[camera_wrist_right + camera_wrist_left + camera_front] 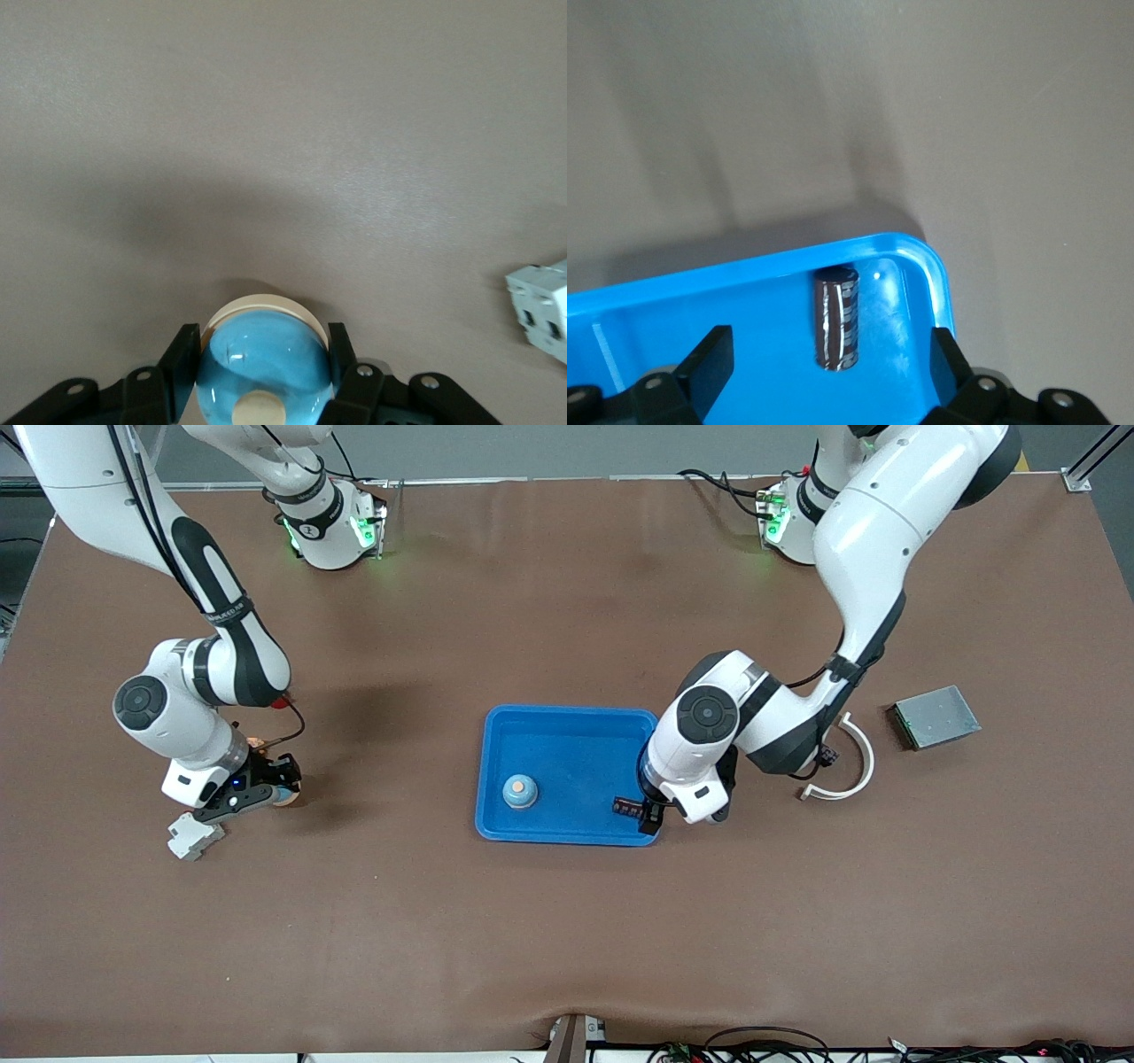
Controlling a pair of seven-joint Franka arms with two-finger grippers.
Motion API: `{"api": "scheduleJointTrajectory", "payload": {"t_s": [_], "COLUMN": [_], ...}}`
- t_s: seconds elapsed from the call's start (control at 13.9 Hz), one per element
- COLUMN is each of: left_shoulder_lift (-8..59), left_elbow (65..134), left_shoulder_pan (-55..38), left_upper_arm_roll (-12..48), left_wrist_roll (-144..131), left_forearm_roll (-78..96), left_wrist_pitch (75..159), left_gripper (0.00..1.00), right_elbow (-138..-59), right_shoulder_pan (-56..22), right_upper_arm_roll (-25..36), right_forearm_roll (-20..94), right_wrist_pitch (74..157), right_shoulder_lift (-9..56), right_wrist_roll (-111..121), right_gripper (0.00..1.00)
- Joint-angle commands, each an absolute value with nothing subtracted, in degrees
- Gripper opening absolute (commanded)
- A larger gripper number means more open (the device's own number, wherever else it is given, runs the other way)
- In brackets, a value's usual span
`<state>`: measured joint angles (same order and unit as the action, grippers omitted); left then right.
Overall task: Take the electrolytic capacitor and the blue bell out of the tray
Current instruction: 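Set down the bell with the right gripper while the left gripper takes a capacitor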
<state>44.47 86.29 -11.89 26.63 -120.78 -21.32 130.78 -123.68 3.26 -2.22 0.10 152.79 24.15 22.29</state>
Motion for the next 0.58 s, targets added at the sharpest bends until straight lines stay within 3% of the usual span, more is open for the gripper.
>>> {"api": "scheduleJointTrajectory", "payload": {"t_s": [0.0, 0.29, 0.36, 0.43, 0.5], "left_shoulder_lift": [46.2, 47.9, 48.4, 48.7, 49.0], "left_elbow": [84.5, 84.5, 84.5, 84.5, 84.5], "left_shoulder_pan": [-17.7, -18.7, -19.3, -19.3, -19.3], "left_upper_arm_roll": [21.5, 21.2, 21.1, 21.0, 21.0], "left_wrist_roll": [-123.4, -123.5, -123.6, -124.1, -124.7], "left_forearm_roll": [-22.1, -22.0, -22.1, -22.1, -22.1], "left_wrist_pitch": [132.7, 133.2, 133.9, 135.0, 135.7], "left_gripper": [0.9, 0.77, 0.73, 0.69, 0.68], "right_elbow": [-123.7, -123.0, -122.3, -121.7, -121.0], "right_shoulder_pan": [3.9, 3.9, 3.7, 3.7, 3.9], "right_upper_arm_roll": [-3.5, -3.9, -3.8, -3.9, -4.0], "right_forearm_roll": [1.9, 1.9, 1.9, 2.0, 2.0], "right_wrist_pitch": [156.7, 159.9, 159.6, 159.1, 157.3], "right_shoulder_lift": [26.6, 29.6, 29.7, 29.7, 29.4], "right_wrist_roll": [22.8, 22.1, 22.1, 22.0, 22.0], "right_gripper": [0.0, 0.0, 0.35, 0.59, 1.0]}}
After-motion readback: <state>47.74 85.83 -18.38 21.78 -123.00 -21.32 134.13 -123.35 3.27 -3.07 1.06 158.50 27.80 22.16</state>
